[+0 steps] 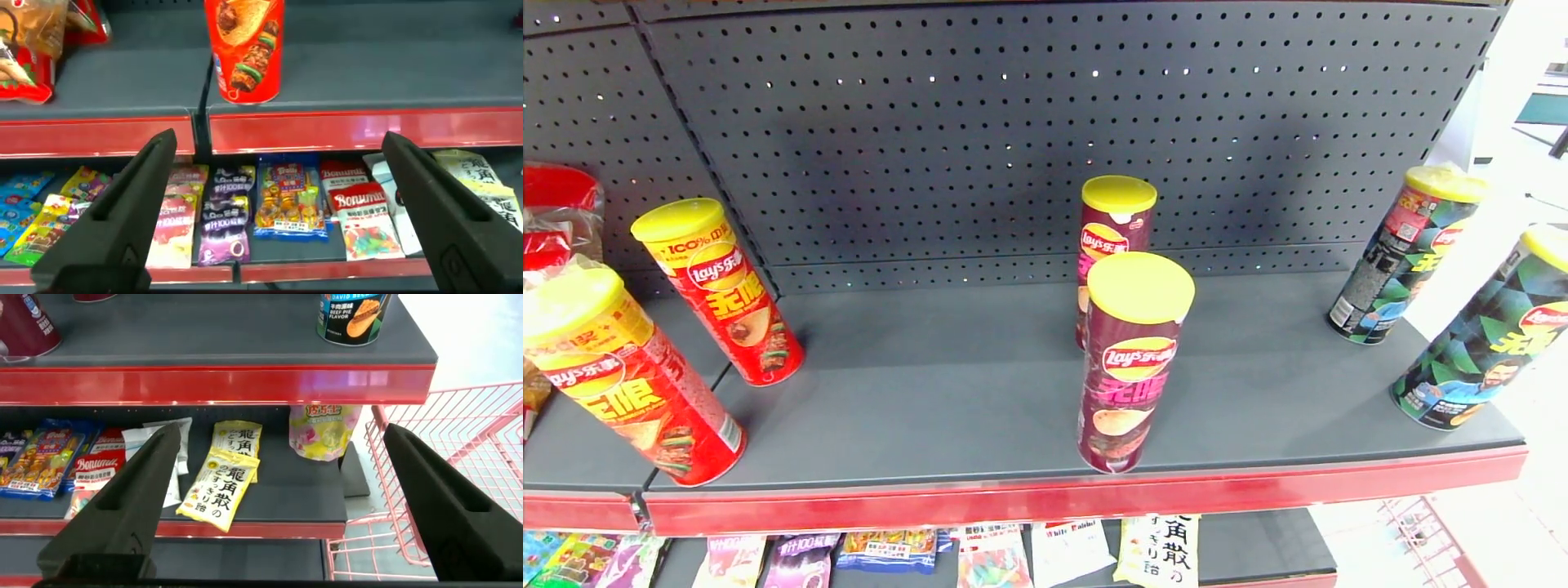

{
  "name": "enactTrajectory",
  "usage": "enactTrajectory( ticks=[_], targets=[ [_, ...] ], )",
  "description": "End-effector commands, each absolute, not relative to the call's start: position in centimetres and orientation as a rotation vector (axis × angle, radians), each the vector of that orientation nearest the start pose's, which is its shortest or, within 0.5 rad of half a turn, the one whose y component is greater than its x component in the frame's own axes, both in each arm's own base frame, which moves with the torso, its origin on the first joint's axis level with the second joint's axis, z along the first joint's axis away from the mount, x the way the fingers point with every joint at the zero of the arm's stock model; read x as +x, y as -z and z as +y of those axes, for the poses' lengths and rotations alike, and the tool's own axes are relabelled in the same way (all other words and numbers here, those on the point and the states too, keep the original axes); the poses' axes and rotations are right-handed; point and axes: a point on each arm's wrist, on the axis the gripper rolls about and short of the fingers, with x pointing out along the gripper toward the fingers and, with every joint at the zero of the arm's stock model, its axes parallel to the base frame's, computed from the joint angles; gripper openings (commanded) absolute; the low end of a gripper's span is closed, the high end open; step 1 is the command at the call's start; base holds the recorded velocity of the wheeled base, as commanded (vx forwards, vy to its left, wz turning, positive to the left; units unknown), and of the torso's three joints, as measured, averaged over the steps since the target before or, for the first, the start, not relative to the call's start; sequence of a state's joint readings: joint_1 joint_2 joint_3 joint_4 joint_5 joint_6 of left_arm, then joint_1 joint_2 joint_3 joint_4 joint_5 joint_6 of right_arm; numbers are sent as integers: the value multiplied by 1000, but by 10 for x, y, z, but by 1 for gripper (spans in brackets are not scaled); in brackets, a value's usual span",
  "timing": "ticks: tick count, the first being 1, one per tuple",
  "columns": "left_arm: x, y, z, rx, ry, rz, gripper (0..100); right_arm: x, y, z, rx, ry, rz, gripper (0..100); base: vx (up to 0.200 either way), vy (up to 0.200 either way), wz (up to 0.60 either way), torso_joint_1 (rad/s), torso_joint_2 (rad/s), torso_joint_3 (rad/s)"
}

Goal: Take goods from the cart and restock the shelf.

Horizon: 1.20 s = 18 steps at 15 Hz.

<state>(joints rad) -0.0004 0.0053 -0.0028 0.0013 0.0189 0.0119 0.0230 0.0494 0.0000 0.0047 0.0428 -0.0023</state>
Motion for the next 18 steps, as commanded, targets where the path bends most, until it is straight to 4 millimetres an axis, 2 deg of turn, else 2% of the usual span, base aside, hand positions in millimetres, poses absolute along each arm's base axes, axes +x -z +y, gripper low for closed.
enactTrajectory(
  ticks=[1, 4, 10, 13, 18],
  targets=[
    [-23, -76, 0, 12, -18, -1, 100, -19, -76, 1, -3, -66, 54, 100, 0, 0, 0, 0, 0, 0],
    [-23, -76, 0, 12, -18, -1, 100, -20, -76, 1, -3, -63, 46, 100, -200, 0, 0, 9, 2, -2],
    [-23, -76, 0, 11, -18, -1, 100, -23, -75, 1, -6, -44, 4, 100, 0, 0, 0, 0, 0, 0],
    [-23, -76, 0, 11, -18, 0, 100, -23, -75, 1, -5, -44, 4, 100, 0, -200, 0, -1, 2, 1],
    [-23, -76, 0, 11, -18, -1, 100, -23, -75, 1, -5, -44, 4, 100, 0, 0, 0, 0, 0, 0]
  ],
)
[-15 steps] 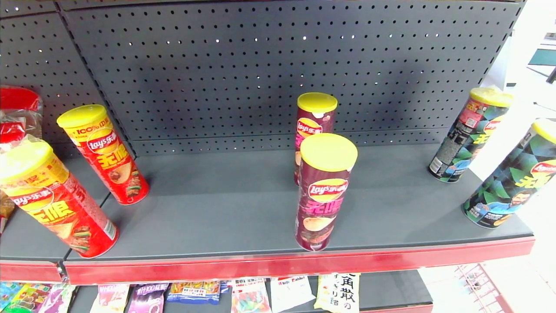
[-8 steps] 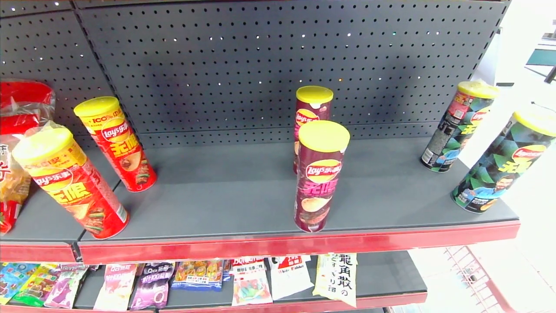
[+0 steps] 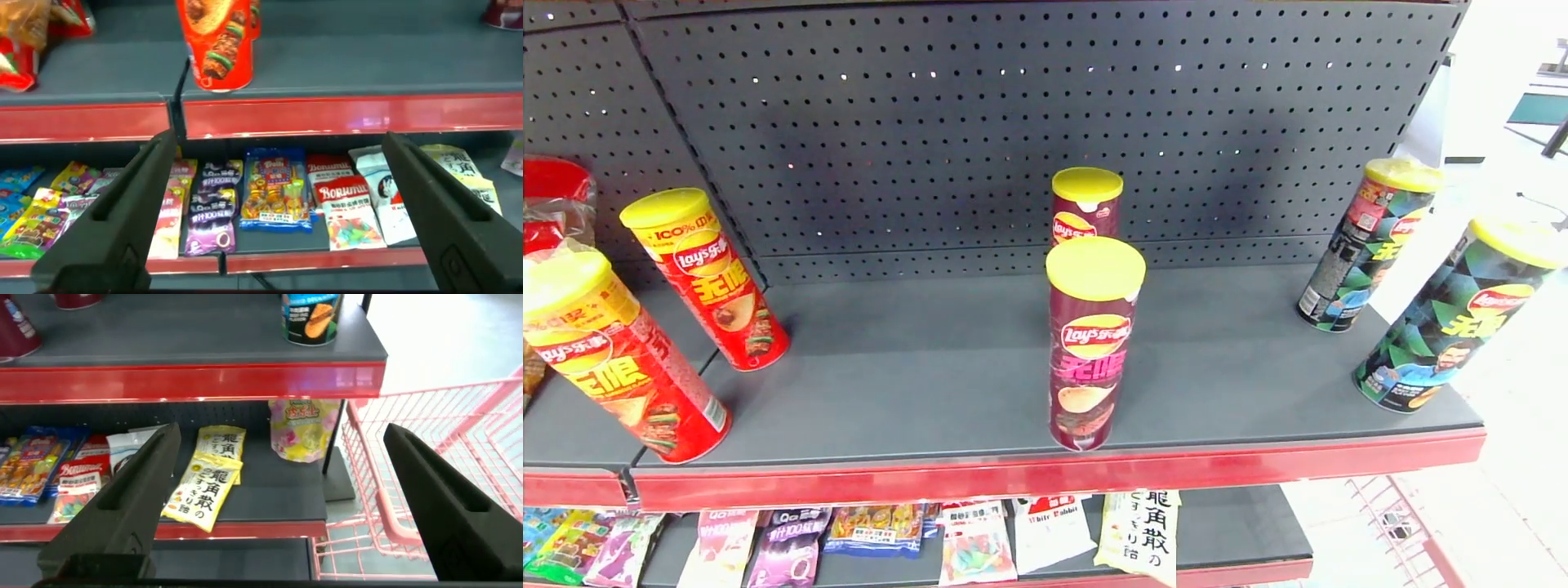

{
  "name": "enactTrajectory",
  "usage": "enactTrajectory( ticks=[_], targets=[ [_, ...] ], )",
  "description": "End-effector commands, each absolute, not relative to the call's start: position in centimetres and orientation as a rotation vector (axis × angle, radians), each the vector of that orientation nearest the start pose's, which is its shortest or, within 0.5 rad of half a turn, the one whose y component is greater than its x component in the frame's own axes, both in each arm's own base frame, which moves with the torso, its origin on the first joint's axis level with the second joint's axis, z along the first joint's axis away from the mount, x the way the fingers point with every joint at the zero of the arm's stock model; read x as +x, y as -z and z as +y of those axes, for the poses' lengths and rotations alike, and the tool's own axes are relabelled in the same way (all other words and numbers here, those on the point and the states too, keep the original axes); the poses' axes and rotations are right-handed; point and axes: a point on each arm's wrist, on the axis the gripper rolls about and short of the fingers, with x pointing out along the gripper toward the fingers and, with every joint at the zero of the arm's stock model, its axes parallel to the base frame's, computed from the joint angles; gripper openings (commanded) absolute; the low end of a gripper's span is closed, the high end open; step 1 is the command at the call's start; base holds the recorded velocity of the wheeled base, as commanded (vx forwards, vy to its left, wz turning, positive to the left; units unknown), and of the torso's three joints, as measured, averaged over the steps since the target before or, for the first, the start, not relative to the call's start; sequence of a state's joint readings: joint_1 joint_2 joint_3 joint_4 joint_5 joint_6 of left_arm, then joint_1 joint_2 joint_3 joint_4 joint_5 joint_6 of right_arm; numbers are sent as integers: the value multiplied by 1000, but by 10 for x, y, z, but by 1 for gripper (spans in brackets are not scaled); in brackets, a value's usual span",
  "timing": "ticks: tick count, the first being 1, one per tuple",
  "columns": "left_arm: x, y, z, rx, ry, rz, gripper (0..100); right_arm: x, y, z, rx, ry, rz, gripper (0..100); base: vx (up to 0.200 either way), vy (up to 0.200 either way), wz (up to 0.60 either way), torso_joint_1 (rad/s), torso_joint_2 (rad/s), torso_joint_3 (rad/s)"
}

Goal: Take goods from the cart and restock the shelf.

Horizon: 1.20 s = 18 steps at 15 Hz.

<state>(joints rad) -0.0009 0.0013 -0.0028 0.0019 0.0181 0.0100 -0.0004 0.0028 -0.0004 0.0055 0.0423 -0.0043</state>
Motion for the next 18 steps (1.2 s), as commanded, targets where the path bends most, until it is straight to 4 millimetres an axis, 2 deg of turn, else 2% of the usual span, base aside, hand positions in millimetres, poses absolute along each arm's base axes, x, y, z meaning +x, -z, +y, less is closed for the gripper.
enactTrajectory(
  ticks=[1, 18],
  targets=[
    [-23, -76, 0, 9, -18, -1, 100, -23, -75, 1, -5, -44, 4, 100, 0, 0, 0, 0, 0, 0],
    [-23, -76, 0, 9, -18, -1, 100, -23, -75, 1, -6, -45, 6, 100, 0, 0, 0, 0, 0, 0]
  ],
)
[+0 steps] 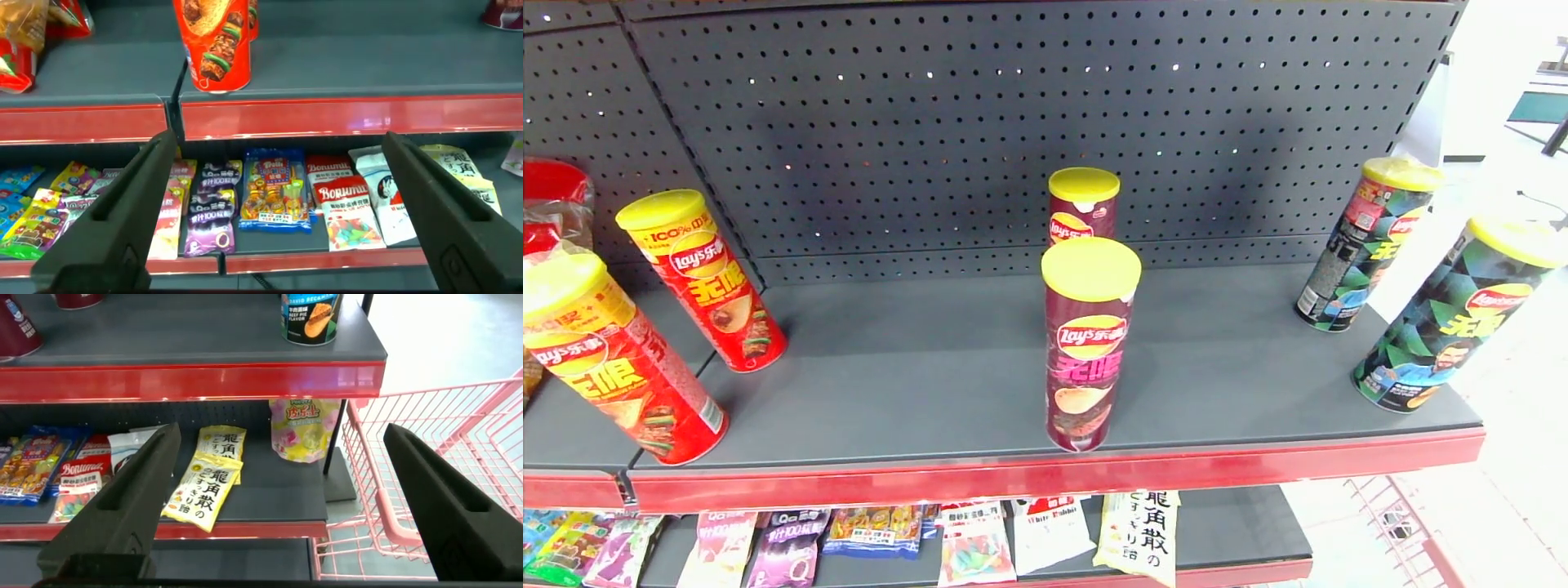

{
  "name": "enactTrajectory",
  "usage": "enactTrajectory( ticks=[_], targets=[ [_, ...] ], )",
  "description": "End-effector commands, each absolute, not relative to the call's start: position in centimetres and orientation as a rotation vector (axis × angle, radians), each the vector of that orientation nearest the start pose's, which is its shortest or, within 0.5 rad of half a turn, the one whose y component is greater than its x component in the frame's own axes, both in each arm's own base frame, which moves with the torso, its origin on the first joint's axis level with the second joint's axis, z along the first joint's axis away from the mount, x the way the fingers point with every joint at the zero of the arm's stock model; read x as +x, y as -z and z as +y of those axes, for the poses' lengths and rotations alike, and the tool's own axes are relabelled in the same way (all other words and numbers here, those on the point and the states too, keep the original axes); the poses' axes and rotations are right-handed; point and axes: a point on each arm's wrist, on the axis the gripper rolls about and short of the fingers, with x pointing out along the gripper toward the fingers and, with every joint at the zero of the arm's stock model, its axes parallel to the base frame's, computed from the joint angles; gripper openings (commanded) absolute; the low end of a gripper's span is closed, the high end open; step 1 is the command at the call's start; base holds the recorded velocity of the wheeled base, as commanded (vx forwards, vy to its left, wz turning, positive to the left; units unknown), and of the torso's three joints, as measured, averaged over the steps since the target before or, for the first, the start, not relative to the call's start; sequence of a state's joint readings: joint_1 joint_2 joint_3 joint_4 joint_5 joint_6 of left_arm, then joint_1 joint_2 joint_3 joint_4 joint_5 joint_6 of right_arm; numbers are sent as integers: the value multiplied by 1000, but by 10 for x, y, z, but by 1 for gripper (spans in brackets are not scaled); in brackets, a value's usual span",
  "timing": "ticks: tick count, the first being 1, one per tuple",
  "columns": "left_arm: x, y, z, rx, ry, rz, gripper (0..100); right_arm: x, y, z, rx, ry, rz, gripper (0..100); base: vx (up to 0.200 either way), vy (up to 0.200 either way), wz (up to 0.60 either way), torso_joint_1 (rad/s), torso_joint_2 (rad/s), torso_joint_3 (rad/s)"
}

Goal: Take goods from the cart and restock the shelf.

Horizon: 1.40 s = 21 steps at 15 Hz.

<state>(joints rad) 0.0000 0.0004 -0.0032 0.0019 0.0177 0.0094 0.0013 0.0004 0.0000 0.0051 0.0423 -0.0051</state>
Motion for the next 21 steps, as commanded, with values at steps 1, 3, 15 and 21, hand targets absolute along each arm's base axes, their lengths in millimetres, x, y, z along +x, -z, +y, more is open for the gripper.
enactTrajectory(
  ticks=[1, 3, 15, 21],
  targets=[
    [-23, -76, 0, 9, -18, 0, 100, -23, -75, 1, -8, -46, 4, 100, 0, 0, 0, 0, 0, 0],
    [-23, -76, 0, 9, -18, 0, 100, -23, -75, 1, -8, -41, 8, 100, 0, 0, 0, 0, 0, 0],
    [-23, -76, 0, 9, -18, 0, 100, 85, -176, 40, -111, -449, 489, 100, 0, 0, 0, 0, 0, 0],
    [-23, -76, 0, 9, -18, -1, 100, 149, -157, 101, -182, -524, 494, 100, 0, 0, 0, 0, 0, 0]
  ],
)
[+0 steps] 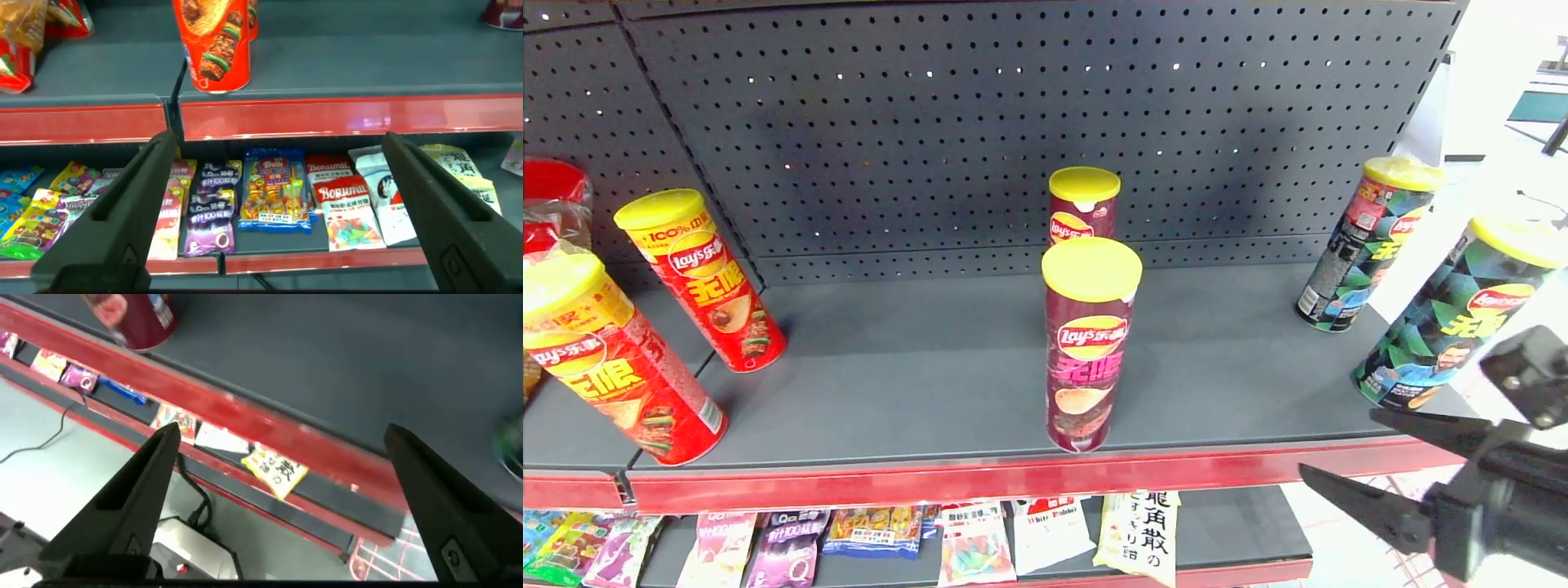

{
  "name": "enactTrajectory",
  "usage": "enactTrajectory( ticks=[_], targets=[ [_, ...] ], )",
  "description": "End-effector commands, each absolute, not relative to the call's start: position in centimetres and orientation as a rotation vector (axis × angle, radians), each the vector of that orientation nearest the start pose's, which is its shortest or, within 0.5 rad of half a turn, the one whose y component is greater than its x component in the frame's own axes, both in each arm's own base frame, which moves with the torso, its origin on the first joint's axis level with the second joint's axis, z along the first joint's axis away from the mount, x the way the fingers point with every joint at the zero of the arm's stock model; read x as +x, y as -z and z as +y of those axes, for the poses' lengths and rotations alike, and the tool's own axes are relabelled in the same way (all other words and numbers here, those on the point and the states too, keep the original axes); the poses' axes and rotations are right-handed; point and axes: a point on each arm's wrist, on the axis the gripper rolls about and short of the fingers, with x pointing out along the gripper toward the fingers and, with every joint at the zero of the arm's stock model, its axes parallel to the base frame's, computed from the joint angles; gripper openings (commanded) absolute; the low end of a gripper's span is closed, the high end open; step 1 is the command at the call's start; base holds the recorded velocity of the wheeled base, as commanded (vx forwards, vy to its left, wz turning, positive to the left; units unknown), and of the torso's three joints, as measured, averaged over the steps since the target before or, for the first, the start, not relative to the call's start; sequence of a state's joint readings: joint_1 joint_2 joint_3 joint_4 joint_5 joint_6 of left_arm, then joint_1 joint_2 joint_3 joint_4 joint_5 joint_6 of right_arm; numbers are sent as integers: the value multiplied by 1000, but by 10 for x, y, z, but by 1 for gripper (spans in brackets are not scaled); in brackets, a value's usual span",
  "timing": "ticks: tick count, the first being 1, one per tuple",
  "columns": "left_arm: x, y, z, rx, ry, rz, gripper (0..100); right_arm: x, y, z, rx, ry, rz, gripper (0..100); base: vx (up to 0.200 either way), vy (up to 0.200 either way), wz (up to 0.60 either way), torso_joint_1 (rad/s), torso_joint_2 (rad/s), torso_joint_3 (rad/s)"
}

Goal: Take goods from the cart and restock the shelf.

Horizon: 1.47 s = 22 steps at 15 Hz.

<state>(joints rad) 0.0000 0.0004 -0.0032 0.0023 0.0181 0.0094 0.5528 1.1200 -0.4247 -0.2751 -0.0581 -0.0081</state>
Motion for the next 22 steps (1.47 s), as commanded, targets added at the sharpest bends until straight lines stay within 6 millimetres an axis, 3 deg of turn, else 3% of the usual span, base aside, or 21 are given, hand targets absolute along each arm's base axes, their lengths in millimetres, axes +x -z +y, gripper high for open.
enactTrajectory(
  ticks=[1, 7, 10, 22],
  targets=[
    [-23, -76, 0, 9, -18, 0, 100, 163, -156, 112, -184, -518, 480, 100, 0, 0, 0, 0, 0, 0],
    [-23, -76, 0, 9, -18, 0, 100, 191, -152, 144, -199, -511, 446, 100, 0, 0, 0, 0, 0, 0],
    [-23, -76, 0, 9, -18, -1, 100, 194, -148, 159, -214, -504, 419, 100, 0, 0, 0, 0, 0, 0],
    [-23, -76, 0, 9, -18, 0, 100, 211, -139, 184, -240, -478, 410, 100, 0, 0, 0, 0, 0, 0]
  ],
)
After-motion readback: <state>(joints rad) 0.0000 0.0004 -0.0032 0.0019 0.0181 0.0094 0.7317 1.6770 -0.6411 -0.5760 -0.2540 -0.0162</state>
